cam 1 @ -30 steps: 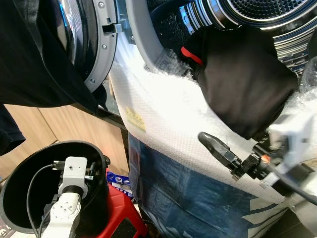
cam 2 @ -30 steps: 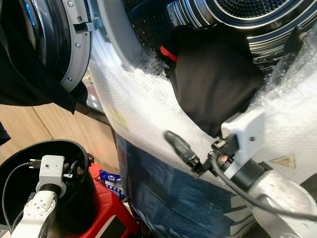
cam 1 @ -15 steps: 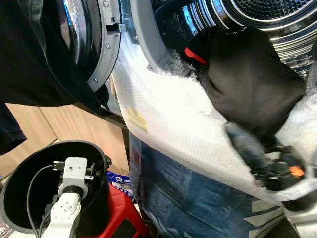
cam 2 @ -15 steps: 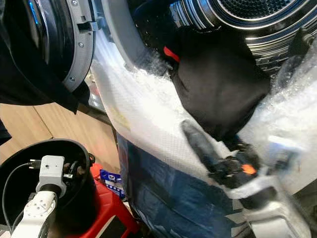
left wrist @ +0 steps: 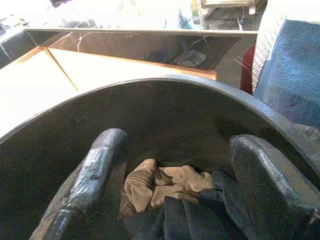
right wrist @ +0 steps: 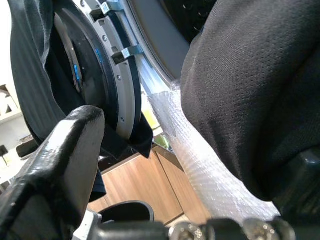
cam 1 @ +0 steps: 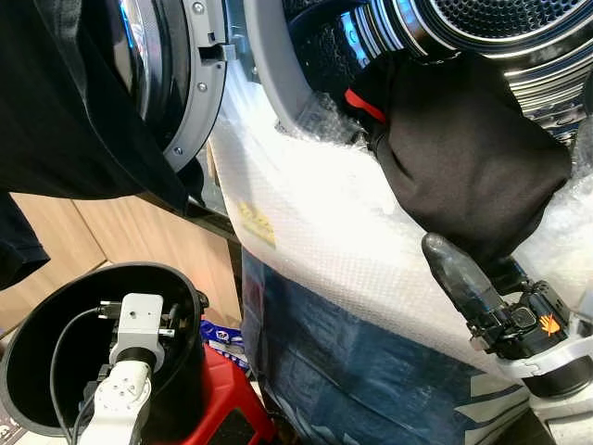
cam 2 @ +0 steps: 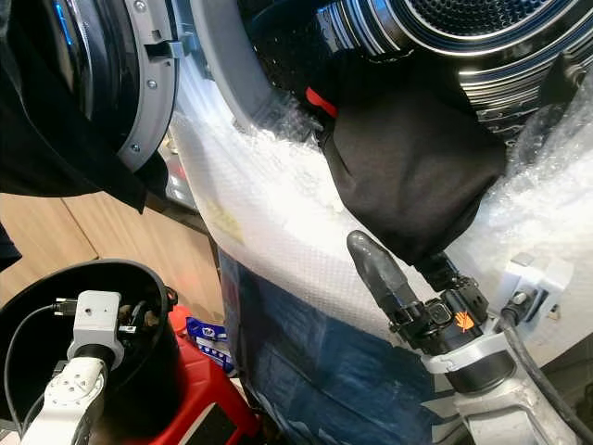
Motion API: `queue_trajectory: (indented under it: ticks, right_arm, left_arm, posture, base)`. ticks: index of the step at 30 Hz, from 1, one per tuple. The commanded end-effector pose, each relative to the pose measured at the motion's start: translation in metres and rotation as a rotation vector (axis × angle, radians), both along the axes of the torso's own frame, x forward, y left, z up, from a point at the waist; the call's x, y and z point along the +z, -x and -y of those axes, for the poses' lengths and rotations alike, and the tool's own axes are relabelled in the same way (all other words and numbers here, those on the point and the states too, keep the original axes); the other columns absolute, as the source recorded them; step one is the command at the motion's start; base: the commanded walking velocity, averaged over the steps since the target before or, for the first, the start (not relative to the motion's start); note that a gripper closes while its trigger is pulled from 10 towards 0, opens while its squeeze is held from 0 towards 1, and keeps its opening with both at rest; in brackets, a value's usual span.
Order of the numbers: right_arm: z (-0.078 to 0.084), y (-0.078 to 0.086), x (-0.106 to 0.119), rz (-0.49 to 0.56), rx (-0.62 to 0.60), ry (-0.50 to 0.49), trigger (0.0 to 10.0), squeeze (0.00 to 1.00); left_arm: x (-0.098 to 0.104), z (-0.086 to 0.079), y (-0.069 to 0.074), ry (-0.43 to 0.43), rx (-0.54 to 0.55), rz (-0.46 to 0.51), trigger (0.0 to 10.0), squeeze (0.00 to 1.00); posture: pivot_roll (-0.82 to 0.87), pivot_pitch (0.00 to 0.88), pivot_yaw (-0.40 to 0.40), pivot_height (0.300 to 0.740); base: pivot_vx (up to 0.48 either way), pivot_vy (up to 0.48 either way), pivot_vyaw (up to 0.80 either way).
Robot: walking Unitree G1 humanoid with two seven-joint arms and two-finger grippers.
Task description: Clothes washing
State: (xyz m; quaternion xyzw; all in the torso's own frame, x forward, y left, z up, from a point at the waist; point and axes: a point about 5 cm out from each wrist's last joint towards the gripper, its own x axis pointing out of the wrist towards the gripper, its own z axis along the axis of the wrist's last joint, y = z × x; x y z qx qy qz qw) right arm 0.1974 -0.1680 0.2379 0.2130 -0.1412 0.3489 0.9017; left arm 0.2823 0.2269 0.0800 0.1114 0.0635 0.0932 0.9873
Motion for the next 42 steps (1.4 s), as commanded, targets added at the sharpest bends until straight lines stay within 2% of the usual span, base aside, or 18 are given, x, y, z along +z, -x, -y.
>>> queue_trajectory:
  ticks: [1, 2, 3, 9, 14, 24, 25, 26, 27, 33, 34, 35, 36, 37, 38, 39, 42]
  right_arm:
    - [-0.001, 0.0, 0.001, 0.011, 0.005, 0.018, 6.5, 0.0]
    - [0.0, 0.0, 0.001, 0.007, -0.002, 0.022, 5.6, 0.0]
    - [0.005, -0.001, -0.002, -0.003, -0.021, 0.03, 10.0, 0.0]
    - [0.021, 0.002, -0.01, -0.038, -0.069, 0.072, 10.0, 0.0]
    - [0.032, 0.002, -0.022, -0.084, -0.114, 0.053, 10.0, 0.0]
    - [0.025, -0.002, -0.027, -0.081, -0.09, 0.029, 10.0, 0.0]
    - [0.024, -0.003, -0.026, -0.077, -0.085, 0.026, 8.7, 0.0]
    - [0.022, -0.003, -0.025, -0.069, -0.078, 0.022, 8.2, 0.0]
    - [0.022, -0.004, -0.025, -0.065, -0.078, 0.02, 10.0, 0.0]
    - [0.02, -0.005, -0.018, -0.025, -0.069, 0.014, 10.0, 0.0]
    - [0.02, -0.005, -0.017, -0.022, -0.07, 0.015, 6.6, 0.0]
    - [0.02, -0.006, -0.016, -0.021, -0.072, 0.015, 5.8, 0.0]
    - [0.02, -0.006, -0.016, -0.018, -0.072, 0.016, 3.5, 0.0]
    - [0.02, -0.006, -0.016, -0.016, -0.072, 0.018, 1.9, 0.0]
    - [0.02, -0.006, -0.016, -0.014, -0.072, 0.019, 1.9, 0.0]
    - [0.021, -0.007, -0.017, -0.017, -0.082, 0.024, 0.0, 0.0]
    - [0.022, -0.008, -0.018, -0.022, -0.087, 0.034, 0.0, 0.0]
  left_arm:
    - [0.001, -0.001, 0.002, 0.006, 0.01, 0.013, 10.0, 0.0]
    - [0.001, -0.001, 0.002, 0.007, 0.01, 0.013, 10.0, 0.0]
    - [0.001, -0.001, 0.002, 0.008, 0.01, 0.013, 10.0, 0.0]
    - [0.001, 0.0, 0.002, 0.01, 0.006, 0.014, 10.0, 0.0]
    - [0.0, 0.001, 0.001, 0.011, 0.003, 0.013, 10.0, 0.0]
    - [0.001, 0.001, 0.0, 0.012, 0.003, 0.014, 10.0, 0.0]
    - [0.001, 0.001, 0.0, 0.011, 0.004, 0.015, 10.0, 0.0]
    - [0.001, 0.001, 0.0, 0.012, 0.005, 0.016, 10.0, 0.0]
    - [0.001, 0.001, 0.0, 0.012, 0.005, 0.016, 10.0, 0.0]
    - [0.002, 0.001, 0.0, 0.012, 0.005, 0.019, 10.0, 0.0]
    - [0.002, 0.001, 0.0, 0.012, 0.006, 0.019, 10.0, 0.0]
    - [0.002, 0.001, 0.0, 0.012, 0.006, 0.019, 10.0, 0.0]
    - [0.002, 0.001, 0.0, 0.012, 0.006, 0.018, 10.0, 0.0]
    - [0.002, 0.001, 0.0, 0.012, 0.005, 0.017, 10.0, 0.0]
    - [0.001, 0.001, 0.0, 0.013, 0.005, 0.017, 10.0, 0.0]
    - [0.001, 0.001, 0.0, 0.014, 0.004, 0.015, 10.0, 0.0]
    - [0.001, 0.002, 0.0, 0.015, 0.001, 0.015, 10.0, 0.0]
  posture:
    - [0.1, 0.092, 0.019, 0.74]
    - [0.1, 0.092, 0.018, 0.74]
    - [0.1, 0.093, 0.018, 0.74]
    - [0.09, 0.092, 0.019, 0.74]
    - [0.09, 0.089, 0.017, 0.74]
    - [0.09, 0.087, 0.019, 0.74]
    - [0.09, 0.086, 0.019, 0.74]
    - [0.09, 0.086, 0.019, 0.74]
    - [0.09, 0.086, 0.02, 0.74]
    - [0.09, 0.085, 0.019, 0.74]
    - [0.09, 0.086, 0.02, 0.74]
    - [0.09, 0.086, 0.02, 0.74]
    - [0.09, 0.086, 0.019, 0.74]
    - [0.09, 0.086, 0.019, 0.74]
    - [0.09, 0.086, 0.019, 0.74]
    - [0.09, 0.086, 0.019, 0.74]
    - [0.09, 0.085, 0.021, 0.74]
  base:
    - [0.0, 0.0, 0.0]
    - [0.0, 0.0, 0.0]
    - [0.0, 0.0, 0.0]
    - [0.0, 0.0, 0.0]
    - [0.0, 0.0, 0.0]
    - [0.0, 0.0, 0.0]
    - [0.0, 0.0, 0.0]
    - [0.0, 0.0, 0.0]
    - [0.0, 0.0, 0.0]
    - [0.0, 0.0, 0.0]
    - [0.0, 0.0, 0.0]
    - [0.0, 0.0, 0.0]
    - [0.0, 0.0, 0.0]
    - [0.0, 0.0, 0.0]
    - [0.0, 0.0, 0.0]
    - [0.0, 0.0, 0.0]
    - [0.0, 0.0, 0.0]
